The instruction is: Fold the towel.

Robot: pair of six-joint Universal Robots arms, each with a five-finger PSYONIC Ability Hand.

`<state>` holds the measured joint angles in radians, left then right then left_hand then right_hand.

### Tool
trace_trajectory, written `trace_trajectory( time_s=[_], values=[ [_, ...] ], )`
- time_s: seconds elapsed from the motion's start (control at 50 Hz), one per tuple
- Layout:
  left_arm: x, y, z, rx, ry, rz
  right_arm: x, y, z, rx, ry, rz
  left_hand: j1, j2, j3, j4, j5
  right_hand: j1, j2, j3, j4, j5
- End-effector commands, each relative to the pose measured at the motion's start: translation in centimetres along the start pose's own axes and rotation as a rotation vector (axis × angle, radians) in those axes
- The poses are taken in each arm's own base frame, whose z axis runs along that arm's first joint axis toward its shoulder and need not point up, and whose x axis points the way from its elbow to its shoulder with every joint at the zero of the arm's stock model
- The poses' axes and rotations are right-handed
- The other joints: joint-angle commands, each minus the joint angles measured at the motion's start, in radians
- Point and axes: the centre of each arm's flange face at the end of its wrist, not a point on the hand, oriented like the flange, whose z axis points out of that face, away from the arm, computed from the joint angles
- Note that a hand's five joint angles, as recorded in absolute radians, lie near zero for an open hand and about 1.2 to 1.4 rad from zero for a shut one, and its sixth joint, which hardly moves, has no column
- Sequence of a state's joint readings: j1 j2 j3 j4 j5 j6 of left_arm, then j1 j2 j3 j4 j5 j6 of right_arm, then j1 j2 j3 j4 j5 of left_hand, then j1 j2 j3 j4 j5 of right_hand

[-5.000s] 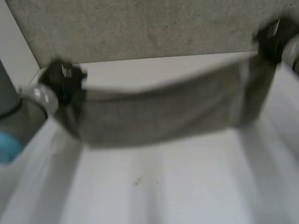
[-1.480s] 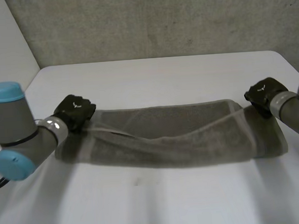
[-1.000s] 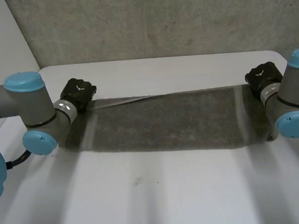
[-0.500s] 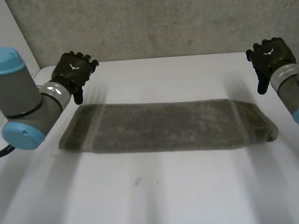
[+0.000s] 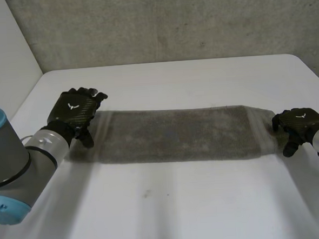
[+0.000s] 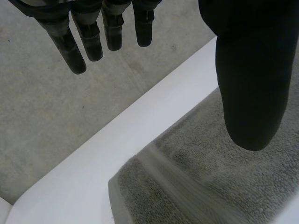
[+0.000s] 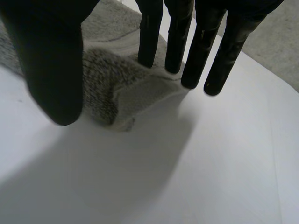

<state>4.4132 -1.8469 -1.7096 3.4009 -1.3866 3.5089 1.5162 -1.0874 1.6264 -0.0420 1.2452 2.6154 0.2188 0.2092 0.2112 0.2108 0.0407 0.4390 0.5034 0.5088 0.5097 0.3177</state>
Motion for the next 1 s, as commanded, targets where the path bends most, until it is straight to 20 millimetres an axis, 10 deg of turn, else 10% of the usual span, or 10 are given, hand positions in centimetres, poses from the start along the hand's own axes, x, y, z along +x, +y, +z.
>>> trace_trajectory(
  time_s=[0.02, 0.04, 0.18, 0.34, 0.5, 0.6, 0.74, 0.82, 1.0],
  values=[
    [0.2, 0.5, 0.0, -0.007, 0.001, 0.000, 0.0, 1.0, 1.7, 0.017, 0.011, -0.009, 0.006, 0.016, 0.014, 0.014, 0.010, 0.683, 0.618, 0.613, 0.612, 0.629],
    [0.2, 0.5, 0.0, -0.007, 0.002, 0.000, 0.0, 1.2, 1.9, 0.010, 0.014, -0.005, 0.006, 0.016, 0.014, 0.014, 0.010, 0.955, 0.890, 0.885, 0.884, 0.901],
    [0.2, 0.6, -0.1, -0.011, 0.002, -0.001, 1.4, 0.9, 2.2, -0.001, 0.100, -0.043, 0.004, 0.013, 0.011, 0.012, 0.007, 0.957, 0.893, 0.887, 0.887, 0.904],
    [0.4, 1.0, -0.4, -0.026, 0.006, -0.004, 8.0, 0.5, 1.8, -0.074, 0.341, -0.285, 0.001, 0.010, 0.008, 0.009, 0.004, 0.957, 0.893, 0.887, 0.887, 0.904],
    [0.2, 1.3, -0.5, -0.034, 0.002, -0.007, 6.8, -5.8, 0.9, 0.100, 0.383, -0.334, 0.001, 0.010, 0.008, 0.009, 0.004, 0.957, 0.893, 0.887, 0.887, 0.904],
    [0.1, 1.2, -0.5, -0.034, -0.002, -0.005, -2.0, -11.8, -0.5, 0.329, 0.218, -0.364, 0.004, 0.013, 0.011, 0.012, 0.007, 0.957, 0.893, 0.887, 0.887, 0.904],
    [-0.2, 0.9, -0.6, -0.025, -0.015, -0.006, -15.0, -15.0, -2.2, 0.557, -0.024, -0.480, 0.004, 0.013, 0.011, 0.012, 0.007, 0.957, 0.893, 0.887, 0.887, 0.904],
    [-0.6, 1.0, -0.5, -0.029, -0.028, -0.007, -23.2, -13.8, -3.1, 0.677, -0.218, -0.540, 0.004, 0.013, 0.011, 0.012, 0.007, 0.957, 0.893, 0.887, 0.887, 0.904],
    [-1.7, 1.3, -0.6, -0.042, -0.062, -0.013, -32.6, -8.6, -4.1, 0.696, -0.483, -0.603, 0.001, 0.010, 0.008, 0.009, 0.004, 0.957, 0.893, 0.887, 0.887, 0.904]
  ],
)
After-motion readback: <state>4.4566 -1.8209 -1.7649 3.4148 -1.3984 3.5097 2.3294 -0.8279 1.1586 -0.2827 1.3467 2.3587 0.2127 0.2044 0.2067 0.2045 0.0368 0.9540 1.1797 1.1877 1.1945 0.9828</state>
